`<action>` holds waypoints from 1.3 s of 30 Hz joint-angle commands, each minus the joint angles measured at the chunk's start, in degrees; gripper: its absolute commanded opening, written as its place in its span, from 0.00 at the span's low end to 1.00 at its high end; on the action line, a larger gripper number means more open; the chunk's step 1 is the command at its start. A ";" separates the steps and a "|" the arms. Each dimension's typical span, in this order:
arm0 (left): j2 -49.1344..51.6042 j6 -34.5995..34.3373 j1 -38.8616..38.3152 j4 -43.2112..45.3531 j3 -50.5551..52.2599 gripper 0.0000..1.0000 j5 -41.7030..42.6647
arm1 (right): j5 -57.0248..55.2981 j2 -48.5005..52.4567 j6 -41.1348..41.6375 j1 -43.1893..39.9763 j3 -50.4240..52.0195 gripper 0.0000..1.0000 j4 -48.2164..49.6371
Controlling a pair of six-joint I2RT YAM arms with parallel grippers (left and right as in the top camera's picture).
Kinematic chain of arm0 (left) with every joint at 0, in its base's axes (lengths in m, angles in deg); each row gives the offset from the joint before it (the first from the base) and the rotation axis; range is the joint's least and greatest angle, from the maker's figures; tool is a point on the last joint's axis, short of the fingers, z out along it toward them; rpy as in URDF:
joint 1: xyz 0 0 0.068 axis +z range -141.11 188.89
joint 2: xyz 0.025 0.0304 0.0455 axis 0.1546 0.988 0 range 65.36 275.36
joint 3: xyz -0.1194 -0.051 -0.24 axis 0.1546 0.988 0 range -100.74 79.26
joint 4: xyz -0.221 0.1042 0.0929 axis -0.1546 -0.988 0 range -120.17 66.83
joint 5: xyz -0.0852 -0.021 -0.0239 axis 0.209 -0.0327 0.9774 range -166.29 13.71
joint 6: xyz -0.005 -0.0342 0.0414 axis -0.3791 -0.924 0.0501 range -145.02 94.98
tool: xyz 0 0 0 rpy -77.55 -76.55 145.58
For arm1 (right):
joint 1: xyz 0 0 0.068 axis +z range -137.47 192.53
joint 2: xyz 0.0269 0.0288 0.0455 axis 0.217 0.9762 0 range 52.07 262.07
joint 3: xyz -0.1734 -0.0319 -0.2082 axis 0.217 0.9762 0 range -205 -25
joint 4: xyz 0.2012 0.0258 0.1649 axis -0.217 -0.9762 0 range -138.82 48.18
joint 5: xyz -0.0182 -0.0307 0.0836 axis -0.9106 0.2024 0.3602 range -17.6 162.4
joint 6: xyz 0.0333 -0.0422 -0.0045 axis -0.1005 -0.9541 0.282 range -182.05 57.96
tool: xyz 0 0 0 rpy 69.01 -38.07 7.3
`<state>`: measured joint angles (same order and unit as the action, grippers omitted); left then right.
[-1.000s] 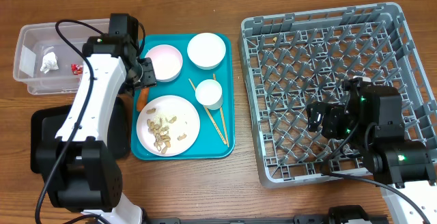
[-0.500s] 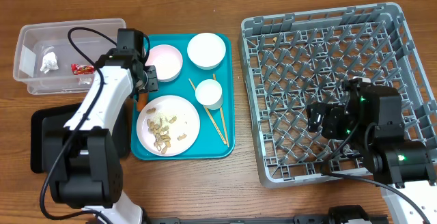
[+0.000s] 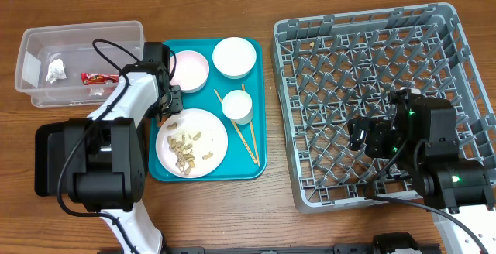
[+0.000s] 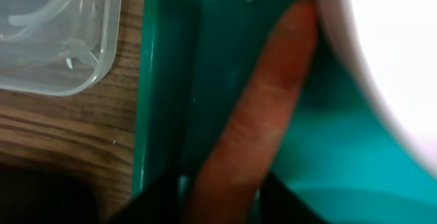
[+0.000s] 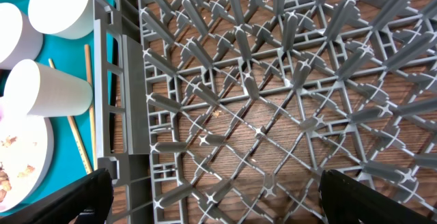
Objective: Sort waste into correct bins and load items into the dishwasher
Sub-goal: 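Grasp the orange carrot on the teal tray with the left gripper, then carry the carrot left and place it on the black tray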
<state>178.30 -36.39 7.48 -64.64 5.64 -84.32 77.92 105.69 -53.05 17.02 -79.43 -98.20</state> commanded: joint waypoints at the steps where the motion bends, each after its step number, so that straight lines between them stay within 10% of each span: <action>1: 0.52 0.72 -0.11 -0.07 0.13 0.30 0.00 | -0.55 -0.13 0.02 -0.35 -1.53 1.00 0.26; 16: -9.29 -1.14 -0.13 -18.71 -11.91 0.13 -1.38 | -0.57 -0.13 0.02 -0.35 -1.53 1.00 0.28; 25: -12.98 -14.29 4.28 -33.09 -11.56 0.04 -5.33 | -0.57 -0.13 0.02 -0.35 -1.53 1.00 0.17; 39: -12.96 -15.47 13.92 -20.26 1.44 0.17 -6.78 | -0.57 -0.13 0.02 -0.35 -1.53 1.00 0.48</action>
<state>166.72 -50.62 21.52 -86.78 4.24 -90.27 77.92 105.69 -53.05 17.02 -79.43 -98.09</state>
